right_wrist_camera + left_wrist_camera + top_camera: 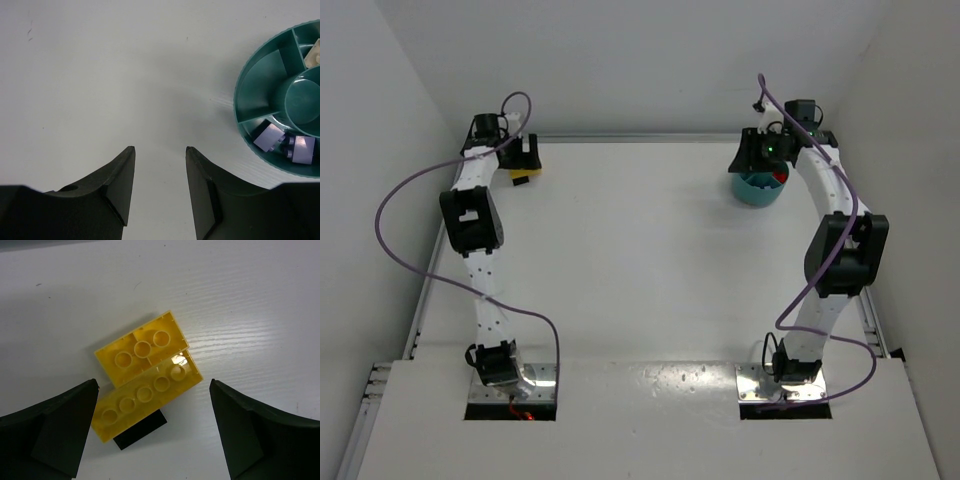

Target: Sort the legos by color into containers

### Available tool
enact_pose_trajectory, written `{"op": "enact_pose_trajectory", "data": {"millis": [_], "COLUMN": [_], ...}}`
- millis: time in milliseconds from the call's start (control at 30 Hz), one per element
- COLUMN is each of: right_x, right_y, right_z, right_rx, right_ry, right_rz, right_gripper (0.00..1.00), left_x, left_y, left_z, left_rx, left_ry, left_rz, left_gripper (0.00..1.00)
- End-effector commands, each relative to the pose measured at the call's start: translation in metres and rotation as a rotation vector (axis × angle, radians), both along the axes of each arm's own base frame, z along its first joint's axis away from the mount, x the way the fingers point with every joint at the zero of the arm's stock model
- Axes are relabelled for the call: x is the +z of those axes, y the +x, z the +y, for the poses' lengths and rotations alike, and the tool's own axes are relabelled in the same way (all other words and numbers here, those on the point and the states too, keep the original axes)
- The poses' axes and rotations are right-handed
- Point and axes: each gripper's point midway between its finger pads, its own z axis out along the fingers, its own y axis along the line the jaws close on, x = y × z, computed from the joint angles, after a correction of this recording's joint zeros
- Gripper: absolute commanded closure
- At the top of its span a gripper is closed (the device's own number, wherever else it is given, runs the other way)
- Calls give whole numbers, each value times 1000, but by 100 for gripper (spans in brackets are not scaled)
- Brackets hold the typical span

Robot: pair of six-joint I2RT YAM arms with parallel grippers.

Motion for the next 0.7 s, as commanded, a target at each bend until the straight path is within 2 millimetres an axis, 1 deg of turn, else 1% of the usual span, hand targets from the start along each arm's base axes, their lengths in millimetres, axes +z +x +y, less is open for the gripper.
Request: {"op": "enact_pose_trajectory", "data": {"millis": [0,33,67,100,133,167,200,300,333,367,400,433,467,500,533,567,600,633,667], "right_x": [3,2,6,7,5,7,7,7,3,3,3,3,3,7,7,7,7,8,8], "right_y": [1,-1,2,2,2,4,4,4,5,5,5,5,5,7,7,6,6,6,5], "right_z": [5,5,5,5,5,3,3,3,3,3,3,3,3,3,3,5,5,7,11], "right_rx": [26,26,32,32,32,26,26,26,26,26,26,26,26,26,26,32,32,40,43], "right_ry": [0,1,-5,-5,-5,-12,-12,-12,-12,-12,-12,-12,-12,-12,-12,-5,-5,4,9], "right_rz": [-21,-12,-28,-29,-19,-28,-28,-28,-19,-19,-19,-19,-19,-28,-28,-29,-29,-29,-25], "right_gripper": [54,54,54,54,54,54,54,54,54,54,54,54,54,54,54,54,54,54,54], "left_x": [3,3,-4,0,-7,-7,-12,-9,-7,-18,-1,1,-10,9,12,1,4,21,14], "left_y": [13,13,13,15,14,14,12,1,-4,-17,-22,-30,-45,-50,-58,-75,-83,-86,-98], "left_z": [-13,-13,-17,-17,-15,-15,-14,-16,-18,-20,-22,-25,-28,-28,-31,-35,-36,-39,-41], "left_rx": [-31,-31,-31,-31,-24,-24,-17,-60,-82,-93,-115,-128,-129,-136,-152,-160,-170,-176,-176], "left_ry": [-19,-19,-12,-11,-5,-5,-1,23,24,26,33,29,19,31,32,13,20,20,13], "left_rz": [-41,-41,-29,-38,-28,-28,-13,-5,-2,37,14,27,70,47,49,91,94,63,90], "left_gripper": [0,0,0,0,0,2,4,13,16,21,24,27,32,34,34,34,34,31,26]}}
